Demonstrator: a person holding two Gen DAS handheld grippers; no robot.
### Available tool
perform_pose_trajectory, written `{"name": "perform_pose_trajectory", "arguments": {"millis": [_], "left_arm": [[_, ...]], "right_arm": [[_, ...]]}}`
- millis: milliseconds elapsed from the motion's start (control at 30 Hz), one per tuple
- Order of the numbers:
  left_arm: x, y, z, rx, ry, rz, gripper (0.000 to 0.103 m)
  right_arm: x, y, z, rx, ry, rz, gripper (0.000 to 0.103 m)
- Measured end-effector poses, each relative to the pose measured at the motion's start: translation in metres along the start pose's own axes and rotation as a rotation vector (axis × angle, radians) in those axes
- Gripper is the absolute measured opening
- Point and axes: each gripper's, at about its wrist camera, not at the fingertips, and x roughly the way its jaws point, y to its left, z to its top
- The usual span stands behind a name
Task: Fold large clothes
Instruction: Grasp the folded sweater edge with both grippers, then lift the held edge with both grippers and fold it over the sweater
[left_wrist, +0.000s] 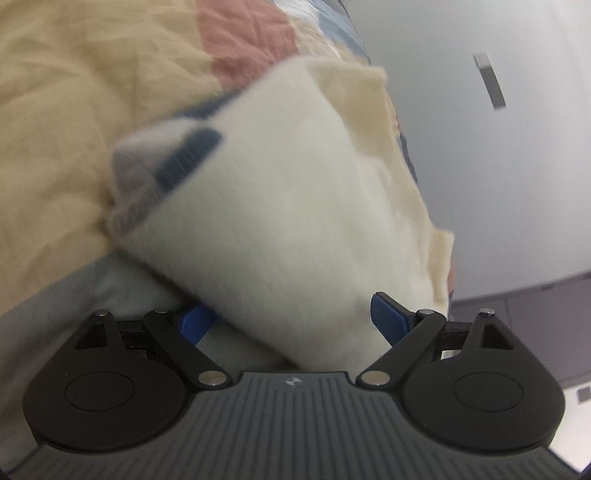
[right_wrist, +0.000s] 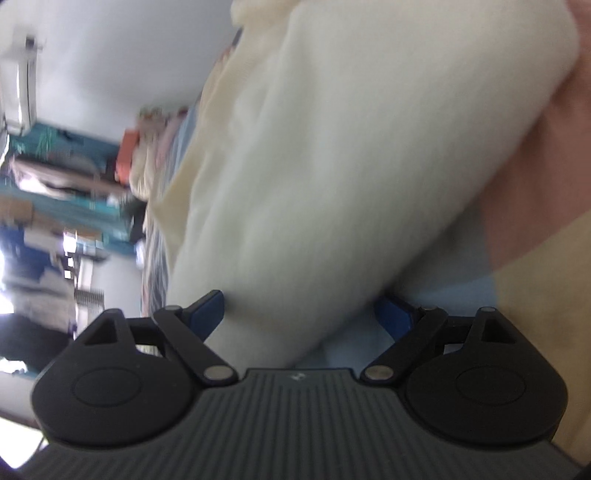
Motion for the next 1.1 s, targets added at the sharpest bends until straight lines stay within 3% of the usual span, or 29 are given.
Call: {"name": "perform_pose_trajectory", "arguments": {"millis": [200, 333, 500, 667, 733, 833, 1100], "left_arm": [[-0.005, 0.014, 0.01, -0.094, -0.069, -0.037, 0.092], [-0.004, 0.021, 0.015, -0.134, -0.086, -0.043, 0.092], [0.001, 0.027, 0.022, -0.193, -0.106, -0.041, 0.09], [-0.004, 0.017, 0.012, -0.115, -0.158, 0.02, 0.067], [-0.008, 0.013, 0.01, -0.096, -0.177, 0.023, 0.058], [-0.018, 0.01, 0.007, -0.077, -0.206, 0.005, 0.045], [-0.057, -0.002, -0.021, -0.026, -0.239, 0.013, 0.038]], "right_arm": [[-0.017, -0.029, 0.019, 0.176, -0.144, -0.012, 0.089], [-0.027, -0.042, 0.024, 0.262, -0.189, 0.002, 0.087], [-0.025, -0.049, 0.031, 0.274, -0.223, -0.058, 0.069], [-0.025, -0.042, 0.031, 0.22, -0.24, -0.091, 0.058], [-0.031, -0.042, 0.029, 0.218, -0.263, -0.066, 0.046], [-0.039, -0.041, 0.029, 0.202, -0.281, -0.021, 0.038], [-0.068, -0.025, 0.022, 0.092, -0.334, 0.059, 0.036]]}}
